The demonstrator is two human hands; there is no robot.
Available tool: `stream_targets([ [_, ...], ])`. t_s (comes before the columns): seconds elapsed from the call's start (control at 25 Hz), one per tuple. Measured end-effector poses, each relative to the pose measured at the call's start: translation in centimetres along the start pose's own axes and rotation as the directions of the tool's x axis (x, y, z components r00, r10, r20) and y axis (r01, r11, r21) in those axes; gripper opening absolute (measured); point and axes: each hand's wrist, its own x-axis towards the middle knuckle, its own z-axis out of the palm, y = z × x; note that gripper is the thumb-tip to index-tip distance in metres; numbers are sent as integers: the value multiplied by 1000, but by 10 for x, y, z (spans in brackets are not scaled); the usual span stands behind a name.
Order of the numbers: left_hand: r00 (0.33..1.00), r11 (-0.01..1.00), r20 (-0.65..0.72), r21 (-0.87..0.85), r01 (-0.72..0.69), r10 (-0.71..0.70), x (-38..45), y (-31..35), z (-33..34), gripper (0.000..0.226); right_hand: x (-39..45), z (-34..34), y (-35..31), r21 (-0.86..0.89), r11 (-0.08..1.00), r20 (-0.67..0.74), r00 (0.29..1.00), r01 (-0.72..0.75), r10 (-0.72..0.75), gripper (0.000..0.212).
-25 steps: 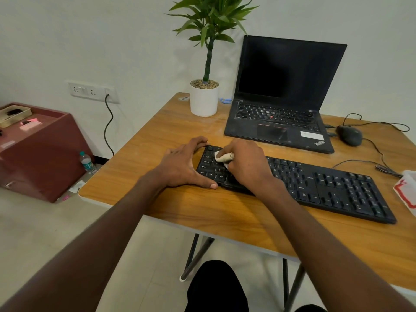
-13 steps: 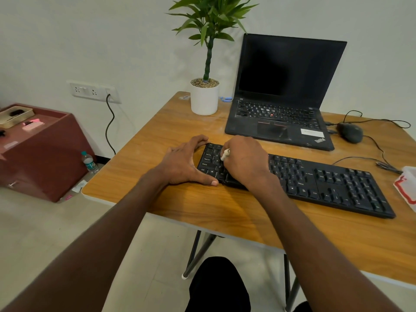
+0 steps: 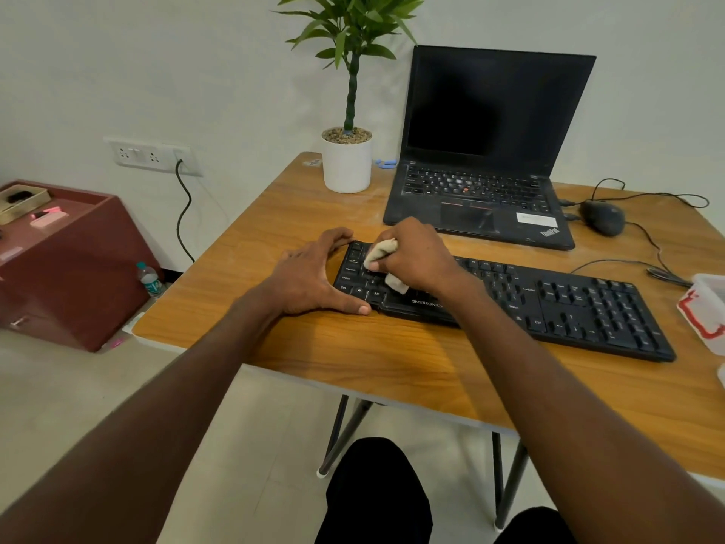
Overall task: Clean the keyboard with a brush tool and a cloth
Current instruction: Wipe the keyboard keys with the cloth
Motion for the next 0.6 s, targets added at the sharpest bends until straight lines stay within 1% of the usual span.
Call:
stream_targets([
  [0.16, 1000, 1000, 19, -17, 1, -1, 0, 0, -1, 130, -6, -17, 34, -128, 979, -88, 986, -155, 145, 23],
  [0.24, 1000, 1000, 12, -26, 0, 0, 0, -1, -1, 128, -13, -27, 43, -223, 952, -159, 971, -211, 178, 25],
  [0.28, 1000, 1000, 9, -28, 2, -2, 1, -2, -1, 128, -15, -27, 41, -265, 941, -197, 967, -212, 163, 24],
  [0.32, 1000, 1000, 5, -28, 2, -2, 0, -2, -1, 128, -16, -24, 35, -274, 945, -205, 971, -176, 122, 23],
  [0.36, 1000, 1000, 1, -28, 1, -1, 0, -1, -1, 128, -17, -19, 28, -235, 965, -172, 982, -115, 75, 22],
  [0.44, 1000, 1000, 0, -22, 4, -4, 0, 0, -1, 128, -20, -8, 16, -84, 996, -67, 997, -30, 24, 18],
  [0.48, 1000, 1000, 2, -21, 5, -5, 0, 1, -1, 129, -22, -5, 16, -65, 997, -60, 998, -31, 27, 16],
  [0.6, 1000, 999, 5, -32, 6, -6, 1, -1, -1, 130, -26, -18, 29, -160, 976, -123, 984, -146, 127, 18],
])
